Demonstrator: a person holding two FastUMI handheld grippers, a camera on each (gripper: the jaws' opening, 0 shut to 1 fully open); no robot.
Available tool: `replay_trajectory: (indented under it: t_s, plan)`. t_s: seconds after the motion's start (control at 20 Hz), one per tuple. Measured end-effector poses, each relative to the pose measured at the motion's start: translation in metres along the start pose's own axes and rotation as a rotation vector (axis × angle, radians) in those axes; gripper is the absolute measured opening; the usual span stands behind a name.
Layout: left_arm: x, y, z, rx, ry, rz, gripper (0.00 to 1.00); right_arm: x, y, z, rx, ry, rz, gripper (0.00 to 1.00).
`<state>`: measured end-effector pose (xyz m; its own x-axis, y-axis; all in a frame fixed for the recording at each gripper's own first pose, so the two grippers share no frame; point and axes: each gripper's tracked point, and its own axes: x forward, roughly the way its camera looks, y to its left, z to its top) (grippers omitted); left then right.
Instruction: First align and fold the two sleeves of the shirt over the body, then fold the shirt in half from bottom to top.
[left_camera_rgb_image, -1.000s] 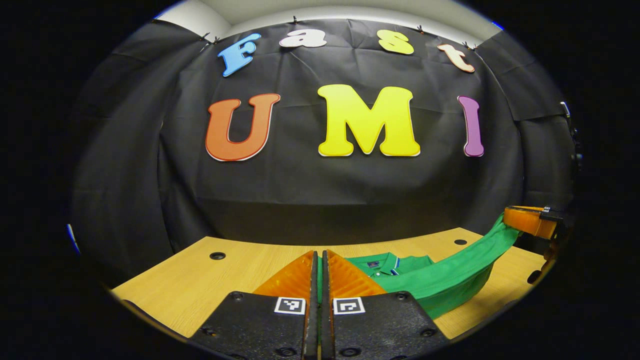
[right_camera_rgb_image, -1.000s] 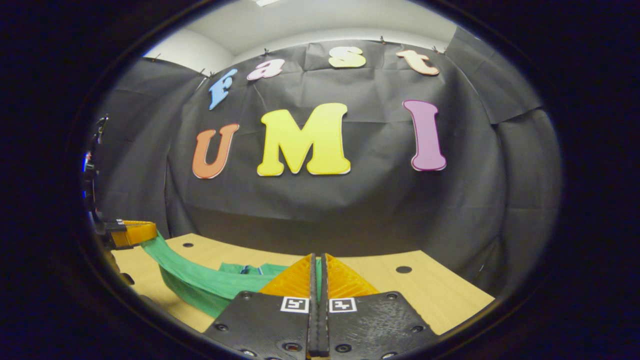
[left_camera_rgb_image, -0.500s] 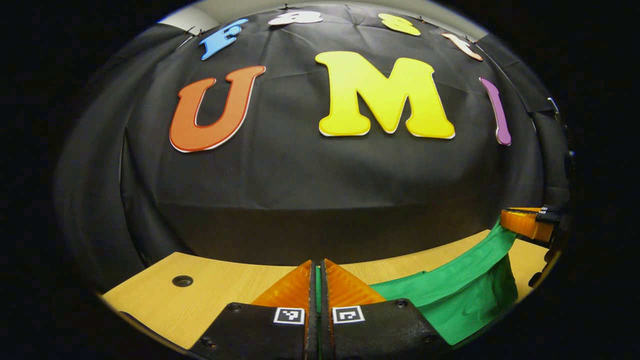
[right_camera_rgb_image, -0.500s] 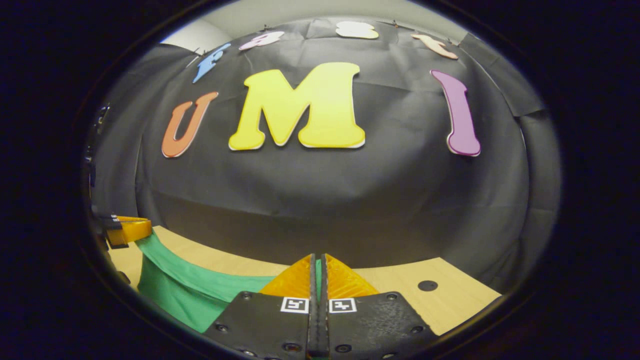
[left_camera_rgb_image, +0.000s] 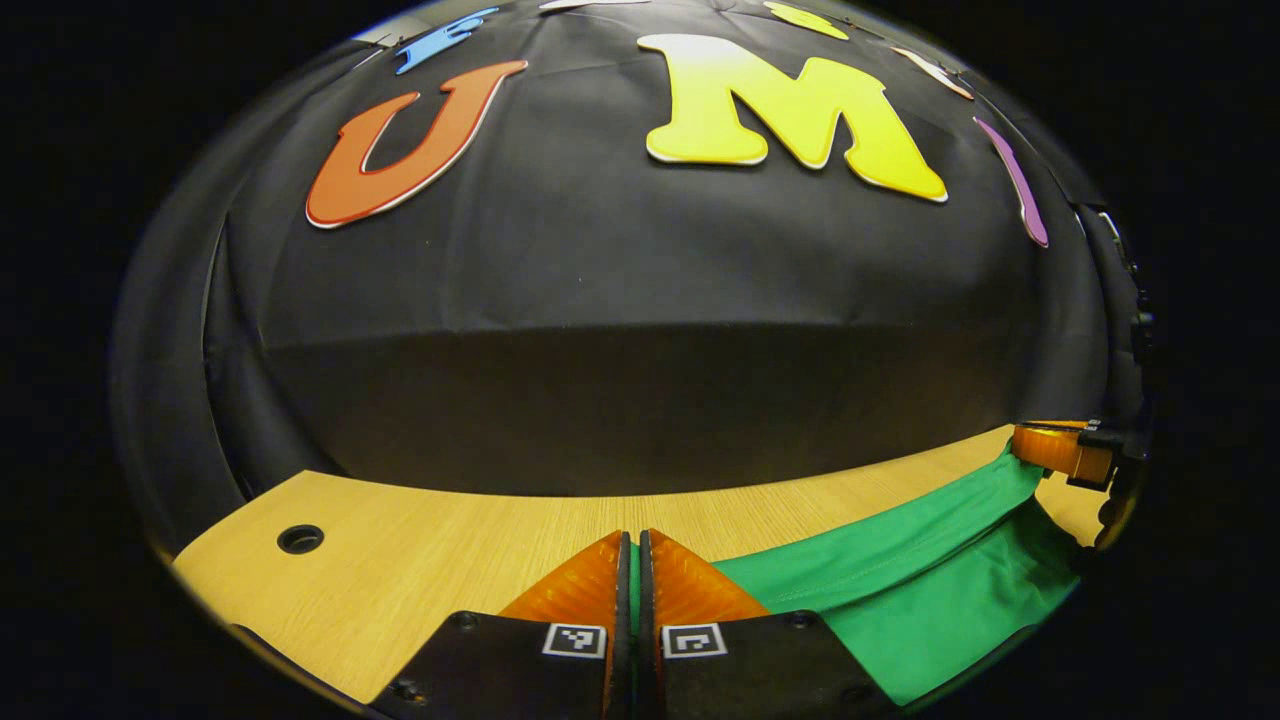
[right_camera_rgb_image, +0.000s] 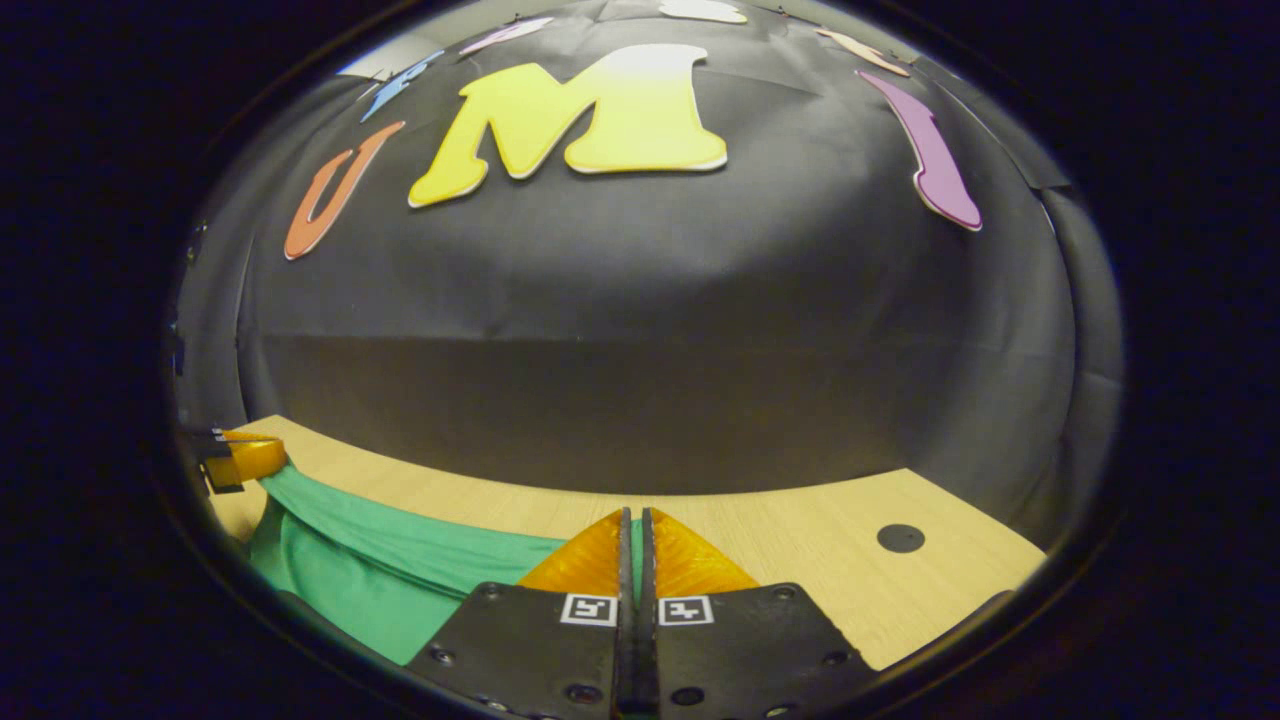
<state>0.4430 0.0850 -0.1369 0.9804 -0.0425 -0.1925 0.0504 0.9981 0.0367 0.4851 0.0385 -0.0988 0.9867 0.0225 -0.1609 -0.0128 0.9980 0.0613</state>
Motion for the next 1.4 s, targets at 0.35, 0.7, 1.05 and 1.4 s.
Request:
replay_trajectory:
  t_s: [0.35,0.7,1.05,1.4]
  plan:
    - [-0.010,0.002,0.003,-0.068,-0.041,-0.005,0.74,-0.007,0.008,-0.010,0.009,-0.002,0.052,0.72]
    - [-0.033,0.004,0.025,0.042,-0.143,0.063,1.00,-0.063,-0.001,0.026,-0.031,-0.218,-0.032,0.95]
    - [-0.123,-0.022,0.035,0.001,-0.229,0.067,1.00,-0.153,-0.002,0.023,-0.046,-0.314,-0.074,0.96]
    - [-0.234,-0.060,0.055,0.004,-0.211,0.055,1.00,-0.263,0.015,0.023,-0.211,-0.249,-0.021,0.96]
